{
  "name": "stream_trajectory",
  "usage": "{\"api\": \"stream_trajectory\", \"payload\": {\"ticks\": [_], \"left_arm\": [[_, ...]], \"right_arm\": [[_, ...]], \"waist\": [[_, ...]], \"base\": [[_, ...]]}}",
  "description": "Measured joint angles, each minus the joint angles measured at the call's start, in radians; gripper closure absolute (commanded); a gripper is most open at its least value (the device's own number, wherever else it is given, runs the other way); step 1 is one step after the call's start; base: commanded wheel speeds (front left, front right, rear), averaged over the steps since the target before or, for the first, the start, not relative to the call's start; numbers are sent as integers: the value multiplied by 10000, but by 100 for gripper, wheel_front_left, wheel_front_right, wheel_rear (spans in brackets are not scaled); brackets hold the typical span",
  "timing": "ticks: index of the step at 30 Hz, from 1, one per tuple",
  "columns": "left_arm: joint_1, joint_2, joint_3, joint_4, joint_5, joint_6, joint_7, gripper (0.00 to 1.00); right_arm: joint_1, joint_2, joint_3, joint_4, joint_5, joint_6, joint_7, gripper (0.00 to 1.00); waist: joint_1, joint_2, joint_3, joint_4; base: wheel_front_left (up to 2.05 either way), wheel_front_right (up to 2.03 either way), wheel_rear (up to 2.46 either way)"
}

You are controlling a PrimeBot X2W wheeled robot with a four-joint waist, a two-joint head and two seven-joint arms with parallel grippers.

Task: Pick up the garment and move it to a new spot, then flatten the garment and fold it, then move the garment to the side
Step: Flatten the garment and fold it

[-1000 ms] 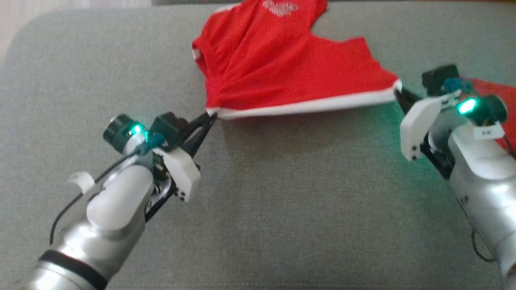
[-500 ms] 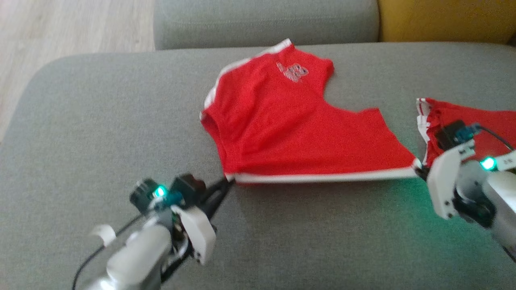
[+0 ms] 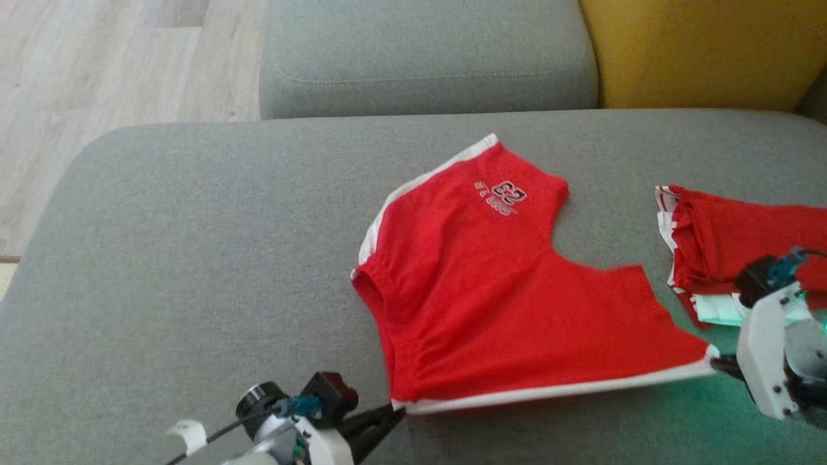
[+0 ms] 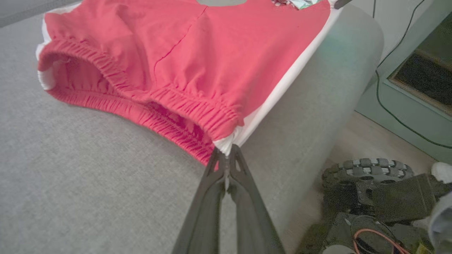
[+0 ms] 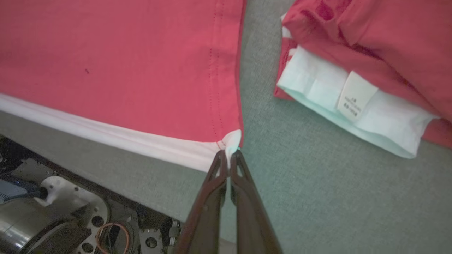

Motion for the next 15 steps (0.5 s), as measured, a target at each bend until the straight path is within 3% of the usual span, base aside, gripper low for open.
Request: {"api": "stream_trajectory", "payload": {"ticks": [8, 15], "left_arm": [[502, 848, -320, -1793, -280, 25, 982, 100], [494, 995, -111, -2577, -337, 382, 1106, 100]], "right_arm": [[935, -943, -219, -1101, 1172, 2, 1559, 100], [822, -1212, -1225, -1785, 905, 2, 1626, 100]], "waist": [[0, 0, -162, 97], [0, 0, -10, 367]], "base": [[0, 0, 0], [0, 0, 0]]}}
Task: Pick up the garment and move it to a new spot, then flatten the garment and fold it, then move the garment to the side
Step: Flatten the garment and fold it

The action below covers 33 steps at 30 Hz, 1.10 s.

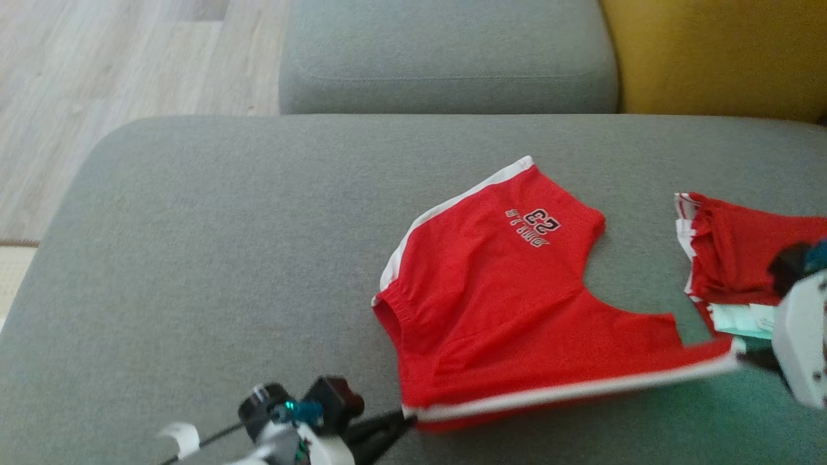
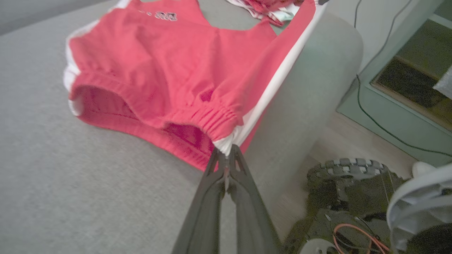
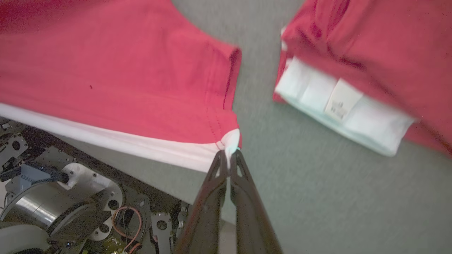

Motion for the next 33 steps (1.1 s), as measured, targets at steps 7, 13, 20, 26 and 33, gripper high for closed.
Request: {"api": "stream_trajectory", "payload": {"ticks": [7, 13, 20, 26, 33], "left_arm": [[-884, -173, 585, -48, -2, 251, -226, 100], [-1536, -606, 742, 405, 31, 232, -458, 100], [-2519, -1440, 802, 1214, 15, 58, -811, 100], [-3212, -2027, 903, 2213, 13, -29, -1183, 100], [-4148, -2713, 826, 3471, -8, -230, -1735, 100]], "right_arm": [[-1207, 334, -976, -270, -878, 0, 284, 100], [-2175, 748, -1300, -219, -1781, -2, 462, 100], [-3663, 1049, -1181, 178, -2894, -2, 364, 100], [-4714, 1227, -491, 646, -3574, -2, -211, 100], [-5851, 1369, 700, 1551, -4044, -2, -1417, 100]], "waist": [[0, 0, 465, 468], [0, 0, 965, 1012], [1, 0, 1758, 1599], [2, 0, 2506, 2015], [3, -1, 3298, 2393]], "base": [[0, 0, 0], [0, 0, 0], [0, 0, 0], [0, 0, 0], [0, 0, 0]]}}
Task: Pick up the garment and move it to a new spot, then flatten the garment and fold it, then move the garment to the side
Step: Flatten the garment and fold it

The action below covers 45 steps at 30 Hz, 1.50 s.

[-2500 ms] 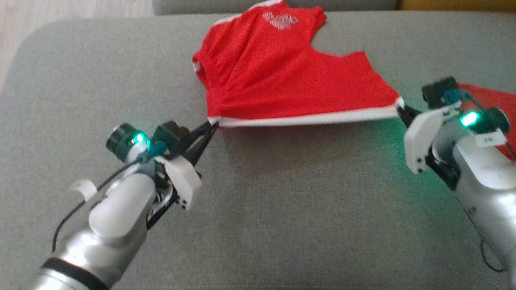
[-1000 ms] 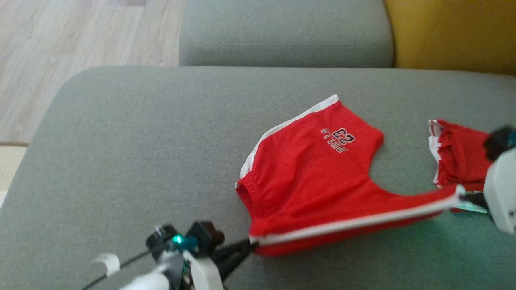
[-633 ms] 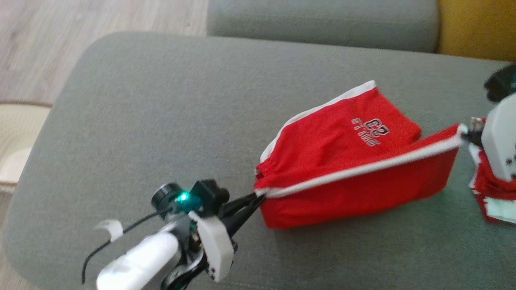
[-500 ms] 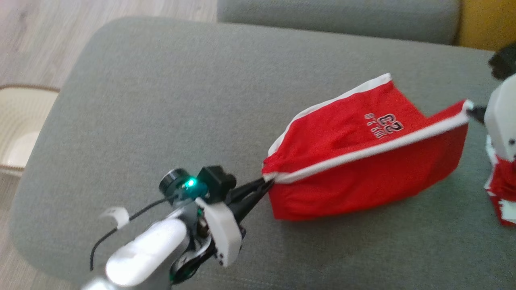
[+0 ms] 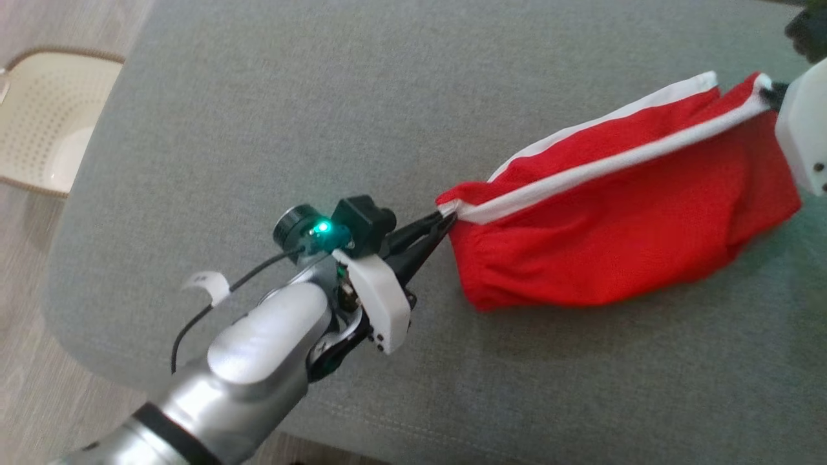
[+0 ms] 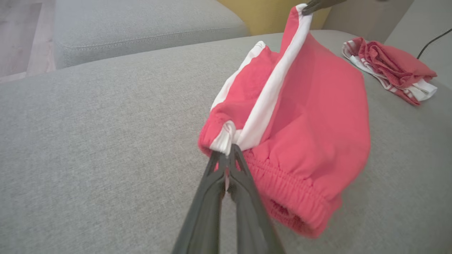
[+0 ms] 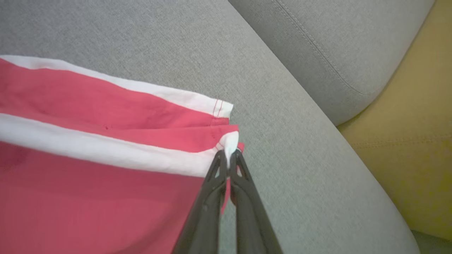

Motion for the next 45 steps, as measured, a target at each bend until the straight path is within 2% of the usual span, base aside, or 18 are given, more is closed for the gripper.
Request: {"api": "stream_trajectory", "payload": {"ticks": [11, 12, 13, 14, 15, 16, 23, 30, 36, 37, 45], "left_arm": [[-798, -587, -426, 1250, -332, -65, -625, 100], [-849, -617, -477, 1319, -336, -65, -652, 100], [-919, -644, -533, 1404, -341, -65, -692, 87], [-994, -654, -627, 1482, -408, -65, -709, 58], [-1061, -656, -731, 1563, -518, -65, -694, 7], [-1108, -656, -805, 1632, -633, -65, -667, 0], [-1205, -621, -1087, 2188, -777, -65, -777, 0], [-1259, -451, -773, 2464, -959, -42, -949, 0], [-985, -29, 48, 2186, -1187, 422, -1028, 0], [-985, -29, 48, 2186, -1187, 422, -1028, 0], [176, 499, 1906, 497, -1206, 1429, -1035, 0]], "right_arm": [[-1049, 571, 857, 1854, 194, 0, -1175, 100], [-1141, 608, 874, 2021, 199, 0, -1308, 33], [-1246, 671, 882, 2228, 199, 0, -1417, 0], [-1341, 734, 911, 2380, 186, 0, -1482, 0], [-1418, 819, 918, 2518, 186, 0, -1626, 0], [-1480, 913, 894, 2704, 184, 0, -1783, 0], [-1610, 1407, 520, 4155, -125, 0, -2840, 0], [-1478, 2086, -441, 5279, -278, 0, -4792, 0], [-726, 2836, -1333, 5680, -259, 0, -6765, 0], [-726, 2836, -1333, 5680, -259, 0, -6765, 0], [313, 3415, -2625, 5522, -150, 0, -8849, 0]], "waist": [[-1, 0, 665, 266], [-1, 0, 709, 267], [-1, 0, 751, 265], [-1, 0, 785, 259], [-1, 0, 807, 245], [0, 0, 821, 226], [-2, 0, 679, 4], [-2, 0, 108, -385], [-2, 0, -595, -869], [-2, 0, -595, -869], [-3, 0, -1545, -1631]], "base": [[0, 0, 0], [0, 0, 0], [0, 0, 0], [0, 0, 0], [0, 0, 0], [0, 0, 0], [0, 0, 0], [0, 0, 0], [0, 0, 0], [0, 0, 0], [0, 0, 0]]}}
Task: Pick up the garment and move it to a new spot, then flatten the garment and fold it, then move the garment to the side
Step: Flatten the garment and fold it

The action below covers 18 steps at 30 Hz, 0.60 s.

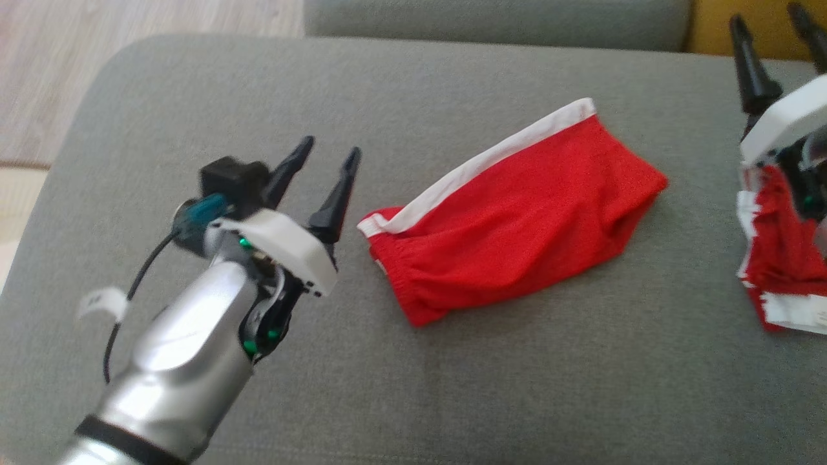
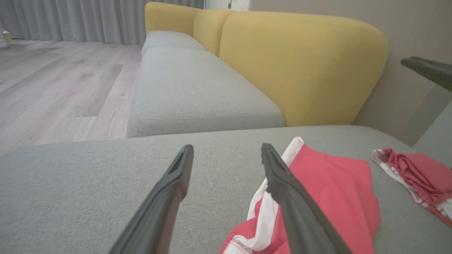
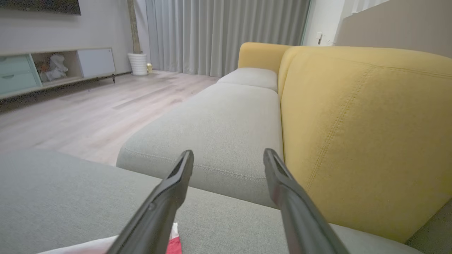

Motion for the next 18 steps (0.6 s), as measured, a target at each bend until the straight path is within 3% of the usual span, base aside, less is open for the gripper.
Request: {"api": "stream_trajectory", "payload": {"ticks": [9, 18], "left_arm": [[2196, 94, 2096, -2084, 485, 823, 0, 0], [4050, -589, 3296, -2913, 1720, 972, -2, 0]], "right_arm": [[2299, 604, -1791, -1484, -449, 0, -493, 0], [5706, 1743, -4483, -3735, -2420, 0, -495, 0]], "waist": [[0, 0, -867, -811], [0, 0, -1233, -1220]], "base": [[0, 0, 0], [0, 0, 0]]}}
